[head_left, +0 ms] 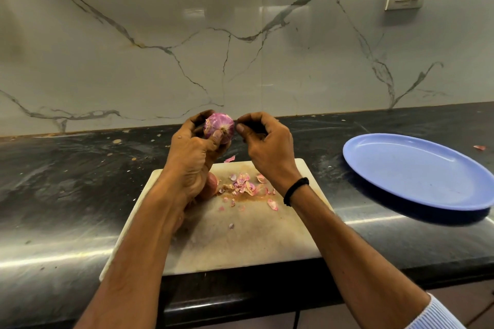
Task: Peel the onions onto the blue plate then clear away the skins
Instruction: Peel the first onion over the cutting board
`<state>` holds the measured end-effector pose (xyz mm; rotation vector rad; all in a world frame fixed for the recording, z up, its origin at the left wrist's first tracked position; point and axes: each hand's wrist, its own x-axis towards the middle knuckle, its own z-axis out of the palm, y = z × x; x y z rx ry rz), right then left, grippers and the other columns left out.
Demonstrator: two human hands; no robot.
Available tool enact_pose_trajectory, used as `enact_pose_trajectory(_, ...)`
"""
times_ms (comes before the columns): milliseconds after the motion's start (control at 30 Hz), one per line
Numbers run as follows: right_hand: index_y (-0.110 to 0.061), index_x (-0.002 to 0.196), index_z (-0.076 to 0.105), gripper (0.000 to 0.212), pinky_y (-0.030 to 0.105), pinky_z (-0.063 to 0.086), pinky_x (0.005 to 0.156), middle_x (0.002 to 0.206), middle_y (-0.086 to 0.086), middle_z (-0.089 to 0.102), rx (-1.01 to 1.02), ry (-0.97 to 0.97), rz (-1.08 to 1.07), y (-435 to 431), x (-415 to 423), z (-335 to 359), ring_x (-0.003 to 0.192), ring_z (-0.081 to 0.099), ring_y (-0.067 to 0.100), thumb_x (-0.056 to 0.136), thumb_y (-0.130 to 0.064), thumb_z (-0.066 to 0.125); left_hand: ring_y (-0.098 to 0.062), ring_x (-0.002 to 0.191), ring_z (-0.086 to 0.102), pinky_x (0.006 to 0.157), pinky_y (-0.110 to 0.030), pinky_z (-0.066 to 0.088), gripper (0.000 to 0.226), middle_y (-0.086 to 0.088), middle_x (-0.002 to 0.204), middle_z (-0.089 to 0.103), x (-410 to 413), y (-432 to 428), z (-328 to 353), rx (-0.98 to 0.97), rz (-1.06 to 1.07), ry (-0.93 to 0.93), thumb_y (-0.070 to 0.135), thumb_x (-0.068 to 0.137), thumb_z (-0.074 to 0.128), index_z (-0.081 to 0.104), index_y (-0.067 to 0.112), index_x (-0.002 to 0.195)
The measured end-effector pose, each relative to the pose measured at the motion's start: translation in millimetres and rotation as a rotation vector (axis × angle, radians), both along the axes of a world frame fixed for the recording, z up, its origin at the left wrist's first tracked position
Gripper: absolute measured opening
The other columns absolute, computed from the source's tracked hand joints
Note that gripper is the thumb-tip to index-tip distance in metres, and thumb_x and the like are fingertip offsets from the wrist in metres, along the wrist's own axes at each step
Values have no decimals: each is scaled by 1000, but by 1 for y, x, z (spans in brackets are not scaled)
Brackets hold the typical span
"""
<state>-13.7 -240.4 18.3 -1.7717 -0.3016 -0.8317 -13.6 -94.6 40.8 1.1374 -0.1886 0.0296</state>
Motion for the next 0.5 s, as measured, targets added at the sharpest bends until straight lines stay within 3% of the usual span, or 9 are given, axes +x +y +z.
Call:
enact_pose_trajectory(200,-8,100,74,15,27,60,81,93,0,74,60,-5,-3,3,0,-1,88,71,8,85,-7,76,-26,110,65,94,-40,56,45,-4,117,65,1,-1,-4,75,15,-50,-14,89,57,62,11,127)
enact_pose_trajectory(300,-6,97,76,14,23,59,79,89,-2,73,77,-16,-31,2,0,-2,84,70,6,83,-4,77,-25,116,64,98,-42,54,49,-3,122,65,3,-4,-10,201,78,-136,-12,84,65,64,15,125)
enact_pose_trajectory(500,-4,95,76,14,23,59,78,88,1,73,97,-20,-54,1,2,-3,81,69,6,81,-1,77,-17,115,62,91,-26,57,54,-1,125,63,4,-10,-14,349,198,-242,-3,80,75,63,16,129)
